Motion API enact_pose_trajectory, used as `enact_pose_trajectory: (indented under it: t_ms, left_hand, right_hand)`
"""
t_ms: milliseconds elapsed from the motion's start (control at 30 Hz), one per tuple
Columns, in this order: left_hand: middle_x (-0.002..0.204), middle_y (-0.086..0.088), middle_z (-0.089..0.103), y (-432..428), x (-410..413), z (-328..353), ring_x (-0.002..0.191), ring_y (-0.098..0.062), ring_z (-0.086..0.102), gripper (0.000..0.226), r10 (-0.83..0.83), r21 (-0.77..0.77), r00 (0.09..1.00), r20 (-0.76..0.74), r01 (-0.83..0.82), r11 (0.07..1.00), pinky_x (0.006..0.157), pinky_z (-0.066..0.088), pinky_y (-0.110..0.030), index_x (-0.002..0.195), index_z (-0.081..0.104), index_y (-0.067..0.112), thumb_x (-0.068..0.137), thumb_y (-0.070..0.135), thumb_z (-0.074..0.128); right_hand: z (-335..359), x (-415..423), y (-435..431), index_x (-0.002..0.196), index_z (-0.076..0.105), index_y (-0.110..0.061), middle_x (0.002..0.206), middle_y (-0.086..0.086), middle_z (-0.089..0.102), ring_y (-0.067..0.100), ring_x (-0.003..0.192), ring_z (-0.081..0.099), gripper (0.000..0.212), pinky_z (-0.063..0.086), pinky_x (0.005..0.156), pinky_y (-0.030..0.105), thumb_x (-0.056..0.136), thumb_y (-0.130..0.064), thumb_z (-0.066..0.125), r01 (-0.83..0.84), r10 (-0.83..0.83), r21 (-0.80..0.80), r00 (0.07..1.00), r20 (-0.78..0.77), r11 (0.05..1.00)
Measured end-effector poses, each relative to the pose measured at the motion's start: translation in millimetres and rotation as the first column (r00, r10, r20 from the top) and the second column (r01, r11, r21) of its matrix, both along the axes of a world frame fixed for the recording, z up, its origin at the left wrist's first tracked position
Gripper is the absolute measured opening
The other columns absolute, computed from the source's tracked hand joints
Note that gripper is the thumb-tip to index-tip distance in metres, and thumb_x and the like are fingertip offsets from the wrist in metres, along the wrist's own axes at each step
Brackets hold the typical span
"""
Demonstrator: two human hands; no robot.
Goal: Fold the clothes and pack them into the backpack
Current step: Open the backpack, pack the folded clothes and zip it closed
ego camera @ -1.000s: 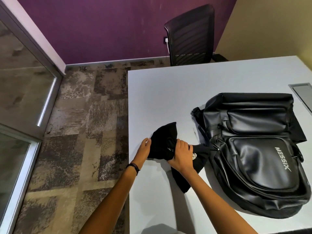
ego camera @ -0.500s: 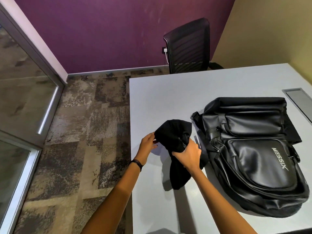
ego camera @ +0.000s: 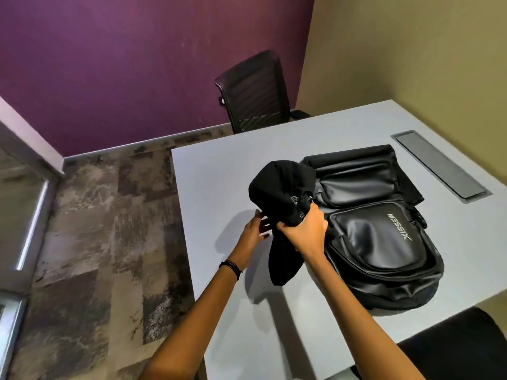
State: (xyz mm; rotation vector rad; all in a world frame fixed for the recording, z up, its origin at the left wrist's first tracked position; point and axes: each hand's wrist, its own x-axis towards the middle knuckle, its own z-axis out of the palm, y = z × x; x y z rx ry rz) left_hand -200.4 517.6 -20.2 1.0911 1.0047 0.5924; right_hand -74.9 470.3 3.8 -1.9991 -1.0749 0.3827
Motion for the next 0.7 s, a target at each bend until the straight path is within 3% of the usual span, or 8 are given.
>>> enact_pose_trajectory:
  t_ms: [100,233,433,567,700]
  left_hand:
    - [0.126,-0.005,0.058,-12.2,17.9,4.6,0.112,-0.017,0.056,0.049,-0.091,0.048,0.996,-0.019,0.091,0.995,0.097,0.043,-0.03,0.132,0.047,0.018,0.102,0.04,0.016]
    - [0.115,0.001,0.06,-30.5,48.3,6.0,0.109,-0.015,0.057,0.042,-0.189,0.078,0.981,-0.044,0.192,0.978,0.099,0.042,-0.03,0.119,0.054,0.021,0.103,0.037,0.018]
    - [0.118,0.007,0.058,-53.8,93.7,-14.8,0.115,-0.011,0.053,0.03,-0.368,0.293,0.887,-0.279,0.443,0.847,0.095,0.04,-0.019,0.125,0.058,0.016,0.1,0.019,0.042]
    - [0.129,0.0,0.058,-70.7,126.6,-31.3,0.12,-0.015,0.053,0.034,-0.481,0.317,0.774,-0.411,0.616,0.721,0.102,0.042,-0.028,0.129,0.055,0.014,0.099,0.026,0.045]
    - [0.149,-0.002,0.038,-87.3,159.1,-33.6,0.139,-0.016,0.032,0.042,-0.517,0.328,0.709,-0.48,0.691,0.644,0.11,0.028,-0.024,0.138,0.045,0.012,0.098,0.025,0.048]
  right_hand:
    - [12.1,19.3,-15.2,0.099,0.053,-0.02,0.092,-0.006,0.058,0.025,0.1,0.055,0.054,0.042,0.089,0.037,0.052,-0.039,0.07,0.065,-0.066,0.039,0.998,0.014,0.997]
    - [23.1,52.1,-36.8,0.083,0.049,-0.025,0.076,-0.013,0.056,0.017,0.083,0.056,0.042,0.048,0.078,0.037,0.049,-0.043,0.065,0.151,-0.153,0.075,0.988,0.019,0.986]
    - [28.8,103.5,-76.2,0.091,0.049,-0.026,0.09,-0.006,0.056,0.024,0.099,0.054,0.046,0.045,0.089,0.045,0.052,-0.042,0.068,0.28,-0.283,0.092,0.959,0.019,0.956]
    - [31.5,133.7,-104.7,0.111,0.052,-0.019,0.111,0.004,0.058,0.028,0.116,0.048,0.062,0.037,0.101,0.045,0.057,-0.036,0.076,0.394,-0.397,0.075,0.918,0.02,0.916]
    - [30.7,161.3,-132.7,0.119,0.049,-0.011,0.117,0.009,0.055,0.03,0.119,0.044,0.068,0.032,0.104,0.043,0.06,-0.032,0.078,0.483,-0.484,0.043,0.875,0.006,0.874]
